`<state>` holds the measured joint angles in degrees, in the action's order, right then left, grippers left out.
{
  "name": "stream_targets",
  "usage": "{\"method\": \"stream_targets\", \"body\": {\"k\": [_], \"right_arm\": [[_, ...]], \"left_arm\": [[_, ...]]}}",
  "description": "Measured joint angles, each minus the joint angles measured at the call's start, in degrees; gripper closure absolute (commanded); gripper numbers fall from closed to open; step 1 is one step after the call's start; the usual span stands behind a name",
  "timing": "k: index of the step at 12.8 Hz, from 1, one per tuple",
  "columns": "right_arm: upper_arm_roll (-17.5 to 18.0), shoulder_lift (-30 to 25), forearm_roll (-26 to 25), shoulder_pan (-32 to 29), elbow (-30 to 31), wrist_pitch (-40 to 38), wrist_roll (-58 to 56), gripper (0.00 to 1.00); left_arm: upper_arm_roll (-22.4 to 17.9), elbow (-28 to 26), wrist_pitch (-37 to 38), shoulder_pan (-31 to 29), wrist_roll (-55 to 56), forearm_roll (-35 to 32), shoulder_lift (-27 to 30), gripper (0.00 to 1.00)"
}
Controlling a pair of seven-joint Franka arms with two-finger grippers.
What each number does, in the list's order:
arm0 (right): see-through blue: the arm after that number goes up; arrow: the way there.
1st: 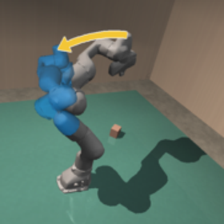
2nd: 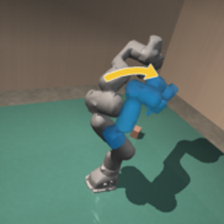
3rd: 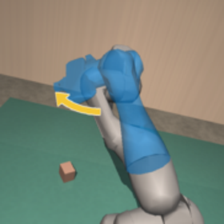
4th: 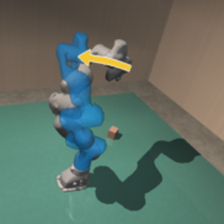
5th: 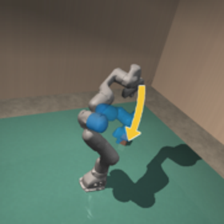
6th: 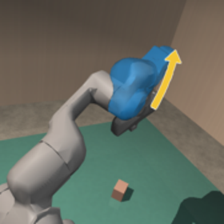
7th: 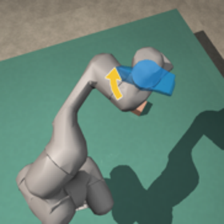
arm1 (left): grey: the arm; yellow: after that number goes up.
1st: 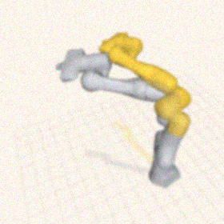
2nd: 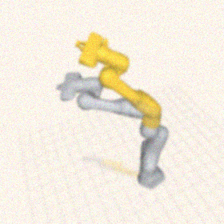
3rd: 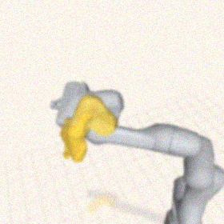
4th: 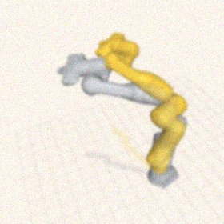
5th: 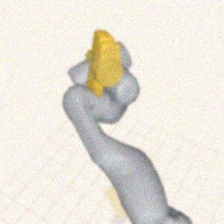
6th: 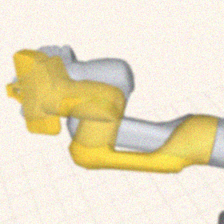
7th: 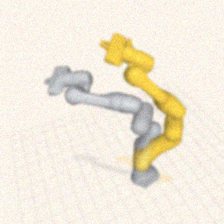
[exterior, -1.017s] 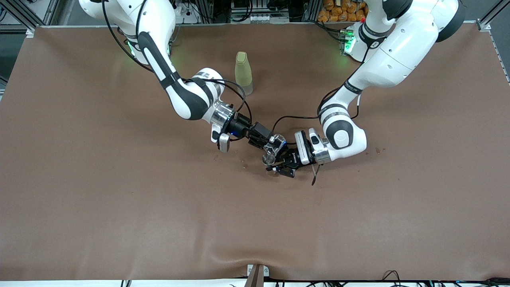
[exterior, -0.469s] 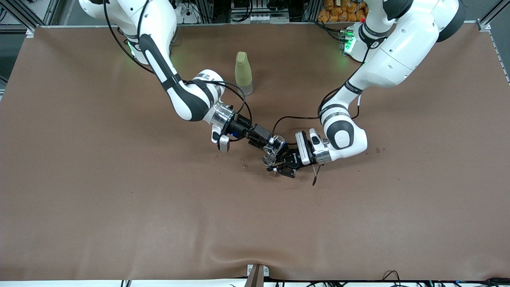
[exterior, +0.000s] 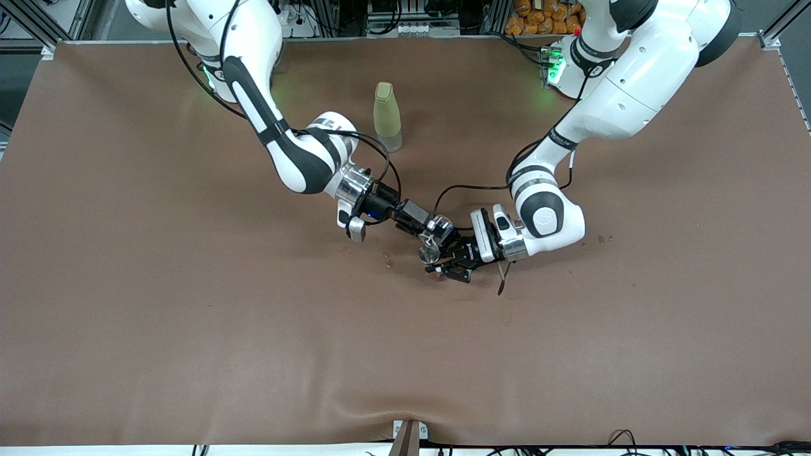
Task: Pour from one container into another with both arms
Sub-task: 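Tilt the beaker with the right gripper, pouring liquid into the jigger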
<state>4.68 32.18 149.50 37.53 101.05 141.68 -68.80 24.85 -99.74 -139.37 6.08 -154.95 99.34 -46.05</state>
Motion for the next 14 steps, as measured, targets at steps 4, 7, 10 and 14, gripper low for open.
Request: {"method": "stream_targets", "body": {"k": [4, 7, 10, 14], "right_arm": [[0.0, 0.0, 0.0, 0.0, 0.0, -0.1, 2.1, 0.88], [0.0, 0.0, 0.0, 0.0, -0.2, -0.1, 3.9, 0.88], [0.0, 0.0, 0.1, 0.0, -0.3, -0.2, 5.6, 0.88], [0.0, 0.0, 0.4, 0.0, -0.3, -0.2, 7.8, 0.88]], "left_arm": [[0.1, 0.0, 0.0, 0.0, 0.0, 0.0, 0.0, 1.0], [0.2, 0.0, 0.0, 0.0, 0.0, 0.6, 0.0, 1.0], [0.2, 0.0, 0.0, 0.0, 0.0, 0.9, 0.0, 1.0], [0.2, -0.1, 0.0, 0.0, 0.0, 0.9, 0.0, 1.0]]}}
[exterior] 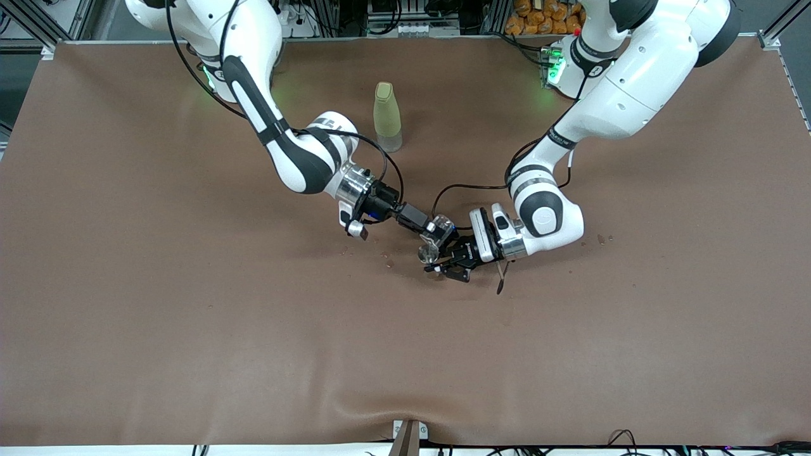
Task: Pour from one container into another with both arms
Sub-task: 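Tilt the beaker with the right gripper, pouring liquid into the jigger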
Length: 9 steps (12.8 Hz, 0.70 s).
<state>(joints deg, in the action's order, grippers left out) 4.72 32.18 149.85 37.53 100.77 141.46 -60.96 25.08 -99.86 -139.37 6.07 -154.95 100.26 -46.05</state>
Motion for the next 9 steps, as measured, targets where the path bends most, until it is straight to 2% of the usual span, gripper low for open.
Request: {"method": "stream_targets", "body": {"k": [9], "right_arm": [[-0.1, 0.0, 0.3, 0.0, -0.2, 0.0, 1.6, 0.89]], "left_arm": [[0.0, -0.1, 0.0, 0.0, 0.0, 0.0, 0.0, 1.0]]}}
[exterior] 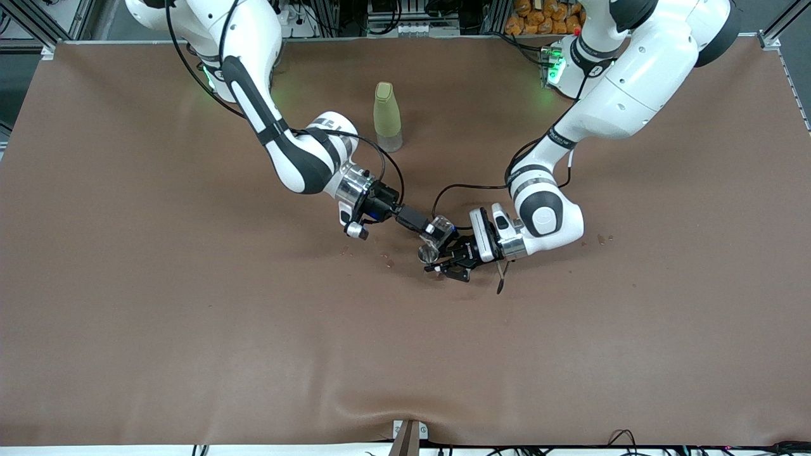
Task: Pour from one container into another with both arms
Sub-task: 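Tilt the beaker with the right gripper, pouring liquid into the jigger, then lower the beaker with the right gripper while the left gripper lowers the jigger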
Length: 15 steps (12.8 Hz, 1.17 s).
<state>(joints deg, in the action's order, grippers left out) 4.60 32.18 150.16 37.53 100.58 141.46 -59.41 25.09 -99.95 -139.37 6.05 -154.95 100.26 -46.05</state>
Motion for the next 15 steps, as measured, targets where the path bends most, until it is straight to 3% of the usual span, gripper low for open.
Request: {"method": "stream_targets", "body": {"k": [3, 7, 12, 15], "right_arm": [[-0.3, -0.1, -2.2, 0.0, -0.6, 0.5, -5.5, 0.89], [-2.3, -0.4, -10.6, -1.1, -1.4, 1.1, -10.3, 0.89], [-3.0, -1.0, -35.0, -10.7, -1.6, -0.6, -12.8, 0.89], [-3.3, -0.2, -45.1, -19.9, -0.6, -15.6, -17.5, 0.89]], "left_arm": [[0.0, 0.0, 0.0, -0.3, 0.0, 0.0, 0.1, 1.0], [0.0, -0.1, 0.0, -1.4, 0.8, 0.0, 1.2, 1.0], [0.0, -4.5, 0.0, -5.5, 1.9, 0.0, 6.8, 1.0], [0.0, -9.1, 1.2, -9.9, 2.0, -0.2, 10.7, 1.0]]}}
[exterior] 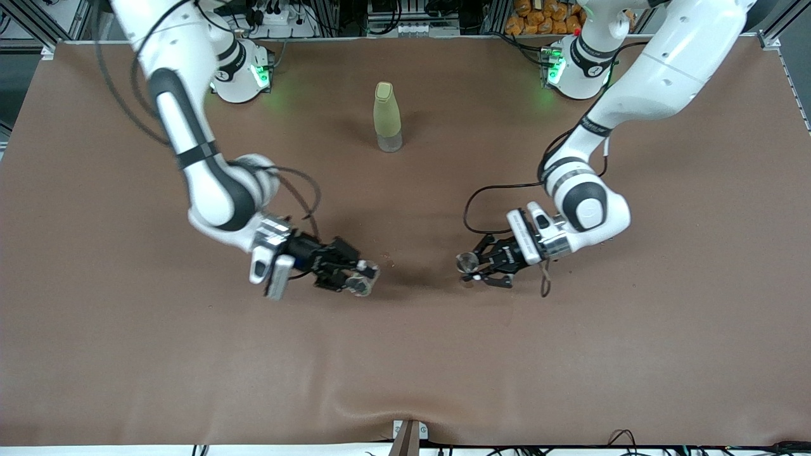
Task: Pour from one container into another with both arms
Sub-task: 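Lower the beaker with the right gripper while the left gripper lowers the jigger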
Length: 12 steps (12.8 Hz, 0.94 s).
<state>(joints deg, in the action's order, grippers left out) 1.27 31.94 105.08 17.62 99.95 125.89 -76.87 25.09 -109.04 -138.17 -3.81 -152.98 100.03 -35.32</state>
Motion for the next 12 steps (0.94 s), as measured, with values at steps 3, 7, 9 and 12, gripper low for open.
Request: {"method": "stream_targets", "body": {"k": [3, 7, 9, 12], "right_arm": [[-0.1, 1.6, -12.6, -9.2, 0.7, -12.5, -3.4, 0.89], [-0.1, 1.9, -28.9, -21.0, 0.8, -27.4, -9.9, 0.89], [-0.1, 2.8, -35.4, -26.8, 1.2, -32.8, -17.7, 0.89], [-0.1, 6.0, -39.9, -33.0, 1.7, -36.2, -31.8, 0.89]], "left_arm": [[0.0, -3.1, 4.5, -5.7, 1.3, -4.1, 2.0, 1.0], [-0.1, -3.9, 11.7, -14.1, 9.8, -16.3, 3.6, 1.0], [-0.2, -4.6, 14.7, -18.0, 11.3, -19.8, 3.9, 1.0], [-0.5, -5.6, 18.9, -24.4, 12.7, -27.5, 3.8, 1.0]]}}
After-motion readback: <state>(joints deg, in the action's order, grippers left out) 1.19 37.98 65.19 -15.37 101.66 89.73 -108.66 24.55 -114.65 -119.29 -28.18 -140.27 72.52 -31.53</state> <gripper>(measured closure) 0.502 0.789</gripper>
